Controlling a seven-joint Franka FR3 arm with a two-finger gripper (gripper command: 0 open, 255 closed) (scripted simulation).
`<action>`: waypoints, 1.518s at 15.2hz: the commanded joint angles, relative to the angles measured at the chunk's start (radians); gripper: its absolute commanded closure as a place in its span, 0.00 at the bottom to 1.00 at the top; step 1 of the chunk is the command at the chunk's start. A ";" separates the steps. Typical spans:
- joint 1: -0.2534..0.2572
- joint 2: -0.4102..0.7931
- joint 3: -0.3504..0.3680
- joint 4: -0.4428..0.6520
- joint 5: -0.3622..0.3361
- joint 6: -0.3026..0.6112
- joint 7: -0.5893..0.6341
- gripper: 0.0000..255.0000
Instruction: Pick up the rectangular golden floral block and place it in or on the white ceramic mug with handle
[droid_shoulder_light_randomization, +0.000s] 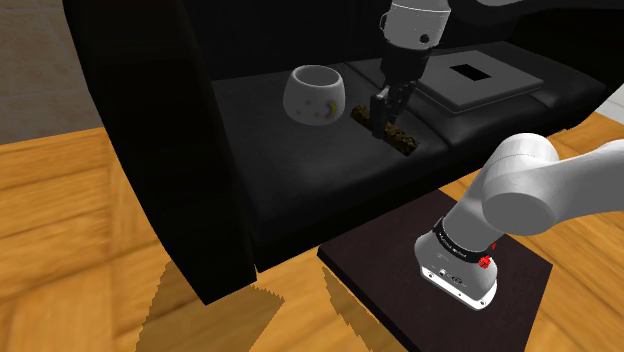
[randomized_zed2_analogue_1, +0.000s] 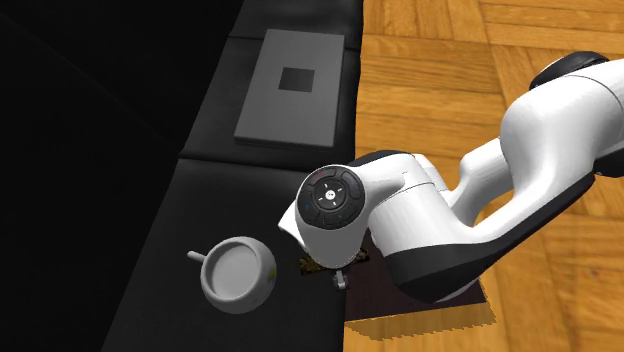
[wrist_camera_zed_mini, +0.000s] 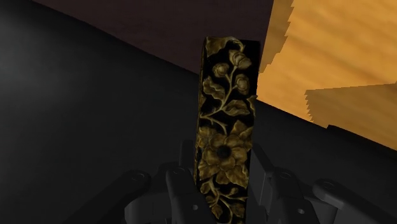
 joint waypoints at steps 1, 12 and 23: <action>-0.001 0.000 -0.004 0.028 -0.004 -0.029 0.001 1.00; -0.006 0.030 -0.016 0.193 -0.016 -0.163 0.011 1.00; -0.014 0.110 -0.029 0.368 -0.030 -0.258 0.012 1.00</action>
